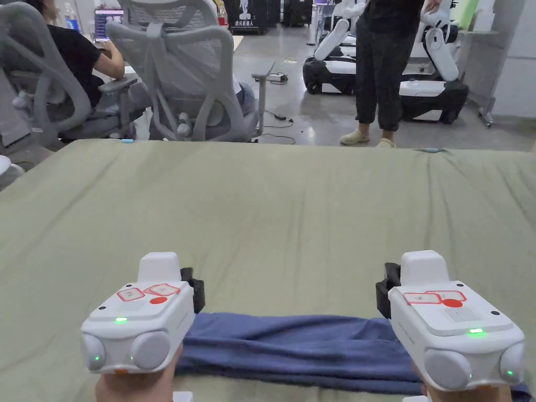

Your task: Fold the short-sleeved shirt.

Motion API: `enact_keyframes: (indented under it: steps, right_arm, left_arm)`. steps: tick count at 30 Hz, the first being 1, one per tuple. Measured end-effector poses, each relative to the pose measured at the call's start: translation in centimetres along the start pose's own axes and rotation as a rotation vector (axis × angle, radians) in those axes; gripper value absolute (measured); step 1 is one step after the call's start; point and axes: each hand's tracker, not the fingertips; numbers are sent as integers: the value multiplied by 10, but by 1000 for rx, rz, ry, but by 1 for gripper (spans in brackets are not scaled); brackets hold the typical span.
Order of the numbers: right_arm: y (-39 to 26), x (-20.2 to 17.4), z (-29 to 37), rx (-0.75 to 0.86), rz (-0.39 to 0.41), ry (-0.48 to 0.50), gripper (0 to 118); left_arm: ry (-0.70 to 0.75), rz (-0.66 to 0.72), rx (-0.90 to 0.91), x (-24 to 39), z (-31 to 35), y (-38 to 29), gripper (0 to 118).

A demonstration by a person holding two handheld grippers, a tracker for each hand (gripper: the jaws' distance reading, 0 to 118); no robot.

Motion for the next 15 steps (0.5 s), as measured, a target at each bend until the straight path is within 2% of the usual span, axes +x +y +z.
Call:
enact_keyframes:
  steps: [1,2,3,4,5,6,8,10,13,15]
  right_arm:
    - [-2,-5,-2,-3,3,2,0]
    - [-4,-9,-3,-7,3,6,0]
    - [-5,-14,-5,-17,2,17,0]
    - [-4,-24,-8,-28,1,28,0]
    - [-7,-30,-10,-35,7,32,0]
    - [-8,-34,-11,-39,13,35,0]
    - [-8,-44,-13,-51,18,44,0]
    - [-10,-50,-15,-59,24,50,0]
    - [-8,-54,-15,-65,31,49,0]
    - [-8,-52,-16,-69,31,44,0]
  left_arm:
    - [10,44,-25,-22,-3,-4,14]
    - [16,81,-54,-36,1,-8,38]
    - [14,132,-100,-57,-3,-15,78]
    - [6,192,-140,-78,-7,-23,99]
    - [-16,281,-161,-96,-9,-32,110]
    - [-54,369,-177,-110,-10,-39,109]
    - [-222,639,-200,-141,-18,-58,108]
    - [-330,879,-244,-158,-32,-81,108]
    - [-458,1098,-297,-155,-58,-116,108]
    - [-574,1149,-258,-135,-67,-122,95]
